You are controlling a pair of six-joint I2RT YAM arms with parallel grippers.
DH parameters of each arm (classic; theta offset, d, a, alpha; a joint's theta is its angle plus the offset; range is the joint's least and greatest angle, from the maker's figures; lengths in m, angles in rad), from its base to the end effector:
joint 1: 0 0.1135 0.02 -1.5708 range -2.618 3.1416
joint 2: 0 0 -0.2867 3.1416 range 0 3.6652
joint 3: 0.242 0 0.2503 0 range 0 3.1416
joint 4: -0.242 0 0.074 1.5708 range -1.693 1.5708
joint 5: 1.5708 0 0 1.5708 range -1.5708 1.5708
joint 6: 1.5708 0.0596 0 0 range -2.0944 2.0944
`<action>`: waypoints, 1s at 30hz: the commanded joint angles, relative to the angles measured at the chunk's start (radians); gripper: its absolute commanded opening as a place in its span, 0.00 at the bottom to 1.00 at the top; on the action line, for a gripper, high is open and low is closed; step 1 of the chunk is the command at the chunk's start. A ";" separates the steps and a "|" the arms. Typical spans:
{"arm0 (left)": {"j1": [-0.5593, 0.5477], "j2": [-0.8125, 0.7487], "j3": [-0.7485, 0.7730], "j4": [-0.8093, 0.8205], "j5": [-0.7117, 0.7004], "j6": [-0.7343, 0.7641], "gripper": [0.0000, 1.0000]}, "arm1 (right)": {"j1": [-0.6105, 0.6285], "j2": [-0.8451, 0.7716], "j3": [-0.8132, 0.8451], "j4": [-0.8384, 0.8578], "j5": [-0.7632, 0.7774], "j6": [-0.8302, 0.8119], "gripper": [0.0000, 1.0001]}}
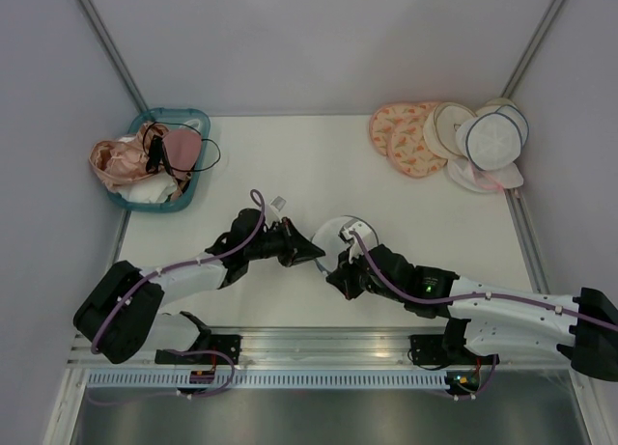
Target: Unzip the laundry bag and remove the bra
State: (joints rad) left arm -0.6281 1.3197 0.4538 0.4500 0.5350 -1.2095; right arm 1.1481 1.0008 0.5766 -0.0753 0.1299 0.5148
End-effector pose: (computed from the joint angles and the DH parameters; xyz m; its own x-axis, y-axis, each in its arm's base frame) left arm 0.1978 -0.1812 0.1944 -0.9414 -0.3109 -0.1307 0.0063 0.3713 -0.9285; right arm 0.1007 0.2050 0.2458 -0.5933 -0.1289 -0.7946 -0.6497 0.6594 0.3782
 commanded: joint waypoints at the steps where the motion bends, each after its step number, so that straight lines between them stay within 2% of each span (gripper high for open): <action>1: 0.007 -0.027 0.071 -0.013 0.000 0.037 0.02 | 0.001 -0.021 0.017 -0.027 0.025 -0.018 0.00; 4: 0.045 -0.040 0.097 -0.079 0.016 0.088 0.02 | 0.001 -0.014 0.048 -0.111 0.076 -0.019 0.00; 7: 0.094 -0.037 0.115 -0.129 0.063 0.143 0.02 | 0.001 0.015 0.104 -0.288 0.198 0.007 0.00; 8: 0.103 -0.033 0.120 -0.137 0.075 0.157 0.02 | 0.001 0.024 0.117 -0.379 0.297 0.022 0.01; 14: 0.119 0.045 0.177 -0.221 0.198 0.290 0.02 | -0.001 -0.011 0.166 -0.538 0.537 0.105 0.00; 19: 0.119 0.144 0.276 -0.273 0.397 0.431 0.02 | -0.036 0.047 0.180 -0.499 0.642 0.054 0.00; 21: 0.120 0.185 0.327 -0.368 0.439 0.502 0.02 | -0.063 0.081 0.180 -0.474 0.663 0.024 0.00; 25: 0.157 0.236 0.453 -0.477 0.471 0.617 0.02 | -0.085 0.087 0.175 -0.454 0.689 -0.004 0.01; 30: 0.171 0.396 0.635 -0.557 0.467 0.674 0.02 | -0.085 0.030 0.149 -0.405 0.574 -0.018 0.01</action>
State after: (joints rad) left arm -0.4644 1.6348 0.9825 -0.0269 0.9367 -0.6502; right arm 1.0702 1.0760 0.7231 -0.5209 0.7155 0.5289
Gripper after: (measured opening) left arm 0.036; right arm 0.007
